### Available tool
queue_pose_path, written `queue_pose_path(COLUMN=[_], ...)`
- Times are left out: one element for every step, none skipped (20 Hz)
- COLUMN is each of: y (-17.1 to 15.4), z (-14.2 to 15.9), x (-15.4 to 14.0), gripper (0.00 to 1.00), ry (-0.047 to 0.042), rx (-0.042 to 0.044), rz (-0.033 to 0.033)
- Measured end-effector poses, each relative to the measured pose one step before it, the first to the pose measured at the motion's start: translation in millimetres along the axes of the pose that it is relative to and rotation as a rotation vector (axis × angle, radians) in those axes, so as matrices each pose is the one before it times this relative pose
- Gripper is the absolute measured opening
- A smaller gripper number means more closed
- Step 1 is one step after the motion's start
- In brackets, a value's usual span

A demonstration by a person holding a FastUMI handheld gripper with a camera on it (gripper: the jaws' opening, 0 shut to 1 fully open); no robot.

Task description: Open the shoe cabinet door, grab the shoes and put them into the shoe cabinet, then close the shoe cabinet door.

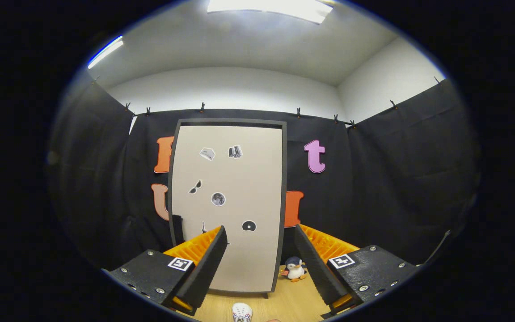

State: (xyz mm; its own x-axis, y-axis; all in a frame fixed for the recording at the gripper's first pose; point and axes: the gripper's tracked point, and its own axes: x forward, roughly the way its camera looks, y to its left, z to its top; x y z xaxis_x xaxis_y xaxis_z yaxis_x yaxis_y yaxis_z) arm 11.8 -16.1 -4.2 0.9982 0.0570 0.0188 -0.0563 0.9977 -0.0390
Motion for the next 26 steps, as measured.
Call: queue_pose_path(y=[-1.35,-0.89,1.78,3.44,4.93,5.28,7.34,10.19,13.63,16.33,17.28,16.28,13.76,14.92,15.54,15.62,12.78,9.78,8.68,7.44,10.15,9.08,8.29,5.55,2.8,1.95], z=[-0.76,-0.86,-0.64,-2.29,-2.65,-4.31,-4.8,-6.4,-7.2,-7.76,-7.95,-6.04,-5.11,-7.36,-7.34,-7.78,-5.06,-3.98,-4.42,-6.16,-3.42,-5.48,-3.84,-2.97,-2.98,-3.84], x=[1.83,2.61,2.35,2.34,3.35,2.7,2.77,2.59,3.1,5.54,5.76,7.95,8.22,6.87,9.19,10.37,10.68,11.78,11.57,11.21,12.82,11.53,11.01,12.21,11.49,11.53], gripper=[0.95,0.95,0.95,0.95,0.95,0.95,0.95,0.95,0.95,0.95,0.95,0.95,0.95,0.95,0.95,0.95,0.95,0.95,0.95,0.95,0.95,0.95,0.95,0.95,0.95,0.95], ry=[0.00046,0.00157,0.0006,0.00137,0.00314,0.00663,0.00921,0.01346,0.01512,0.01569,0.01492,0.01218,0.01184,0.01203,0.00721,0.00972,0.00628,0.00346,0.00461,0.00675,0.00836,0.01331,0.01158,0.00912,0.0051,0.00832], rx=[-0.00071,0.00145,0.00412,0.00636,0.00649,0.00483,0.00517,0.00764,0.00824,0.00598,0.00209,-0.00133,-0.00599,-0.00614,-0.00605,-0.00637,-0.00738,-0.00687,-0.00241,0.0048,0.00845,0.00787,0.00371,-0.00232,-0.01396,-0.01726], rz=[-0.00377,-0.00297,0.00051,0.00223,0.0014,-0.00033,0.00014,0.00339,0.01165,0.01457,0.01358,0.0128,0.01167,0.00866,0.00836,0.00372,0.00077,-0.00589,-0.00923,-0.00606,-0.00223,-0.0007,0.00358,-0.00226,-0.01077,-0.01763])
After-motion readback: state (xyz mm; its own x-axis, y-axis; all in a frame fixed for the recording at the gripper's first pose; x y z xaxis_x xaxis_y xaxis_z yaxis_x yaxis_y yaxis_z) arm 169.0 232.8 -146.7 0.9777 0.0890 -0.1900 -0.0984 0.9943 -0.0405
